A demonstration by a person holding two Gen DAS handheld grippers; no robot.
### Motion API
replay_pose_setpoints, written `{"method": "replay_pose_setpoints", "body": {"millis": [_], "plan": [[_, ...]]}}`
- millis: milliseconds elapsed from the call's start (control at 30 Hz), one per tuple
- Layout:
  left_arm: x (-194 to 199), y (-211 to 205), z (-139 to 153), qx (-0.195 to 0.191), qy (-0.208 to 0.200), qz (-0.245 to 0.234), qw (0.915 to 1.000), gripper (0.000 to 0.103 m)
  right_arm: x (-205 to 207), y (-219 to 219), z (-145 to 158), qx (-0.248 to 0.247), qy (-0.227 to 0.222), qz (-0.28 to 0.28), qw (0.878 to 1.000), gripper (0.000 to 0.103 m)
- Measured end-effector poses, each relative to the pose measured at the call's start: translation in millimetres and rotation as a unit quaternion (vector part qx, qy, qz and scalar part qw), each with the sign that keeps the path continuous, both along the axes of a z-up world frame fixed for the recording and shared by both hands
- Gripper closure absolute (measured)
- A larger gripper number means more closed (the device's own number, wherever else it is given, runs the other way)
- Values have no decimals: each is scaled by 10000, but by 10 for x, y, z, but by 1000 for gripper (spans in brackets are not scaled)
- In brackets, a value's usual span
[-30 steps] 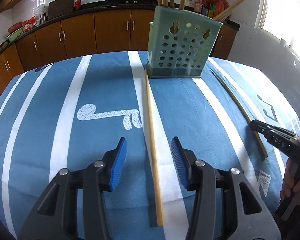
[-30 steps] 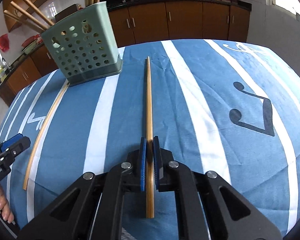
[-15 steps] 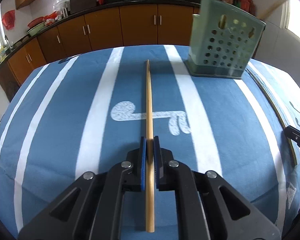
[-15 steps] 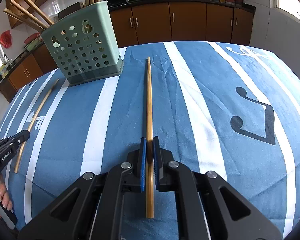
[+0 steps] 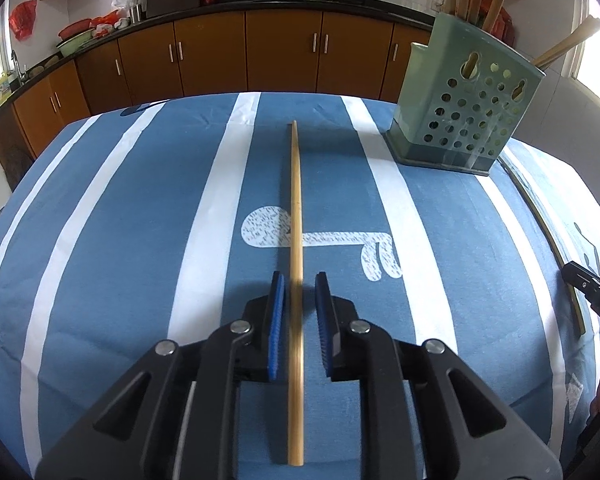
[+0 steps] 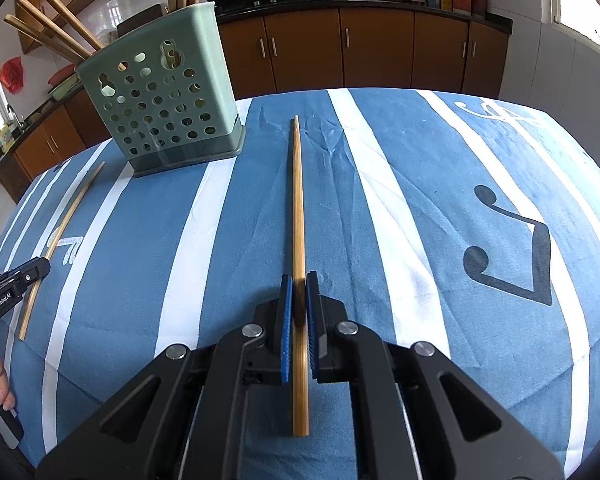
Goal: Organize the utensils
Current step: 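Lift both held chopsticks upright and carry them over the green holder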
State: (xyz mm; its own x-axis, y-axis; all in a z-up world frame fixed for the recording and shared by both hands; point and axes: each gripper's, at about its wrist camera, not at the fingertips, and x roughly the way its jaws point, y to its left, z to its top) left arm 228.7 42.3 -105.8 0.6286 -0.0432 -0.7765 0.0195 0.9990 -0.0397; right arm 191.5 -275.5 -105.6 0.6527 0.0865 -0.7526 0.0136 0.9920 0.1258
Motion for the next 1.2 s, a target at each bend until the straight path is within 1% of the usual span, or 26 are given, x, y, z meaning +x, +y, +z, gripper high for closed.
{"method": "replay_pose_setpoints", "body": {"millis": [433, 667, 700, 767, 833, 933, 1000, 1200], "plan": [[-1, 1, -1, -8, -1, 1, 10000, 86, -19, 0, -1, -27, 3, 18, 10000, 95], [-91, -13, -4, 126, 6, -59, 9999, 86, -95, -15, -6, 6, 11, 111, 9999, 95], [-111, -17, -5, 152, 7, -63, 9999, 87, -99, -11, -6, -13, 10, 124, 9999, 95], [-145, -19, -5, 195, 10, -80, 9998, 95, -110, -20, -5, 8, 6, 136, 9999, 95], [-169, -10, 0, 218, 38, -120, 9997, 95, -142, -57, 9, 102, -31, 111, 9999, 96], [-205, 22, 65, 232, 28, -150, 9996, 96, -222, -129, 131, 162, -289, 34, 9994, 96], [-247, 39, 187, 246, -134, -164, 9995, 96, -269, -189, 253, 227, -502, -31, 9985, 96], [-363, 92, 690, 139, -748, -229, 9968, 96, -371, -344, 663, 379, -1147, -252, 9924, 96]]}}
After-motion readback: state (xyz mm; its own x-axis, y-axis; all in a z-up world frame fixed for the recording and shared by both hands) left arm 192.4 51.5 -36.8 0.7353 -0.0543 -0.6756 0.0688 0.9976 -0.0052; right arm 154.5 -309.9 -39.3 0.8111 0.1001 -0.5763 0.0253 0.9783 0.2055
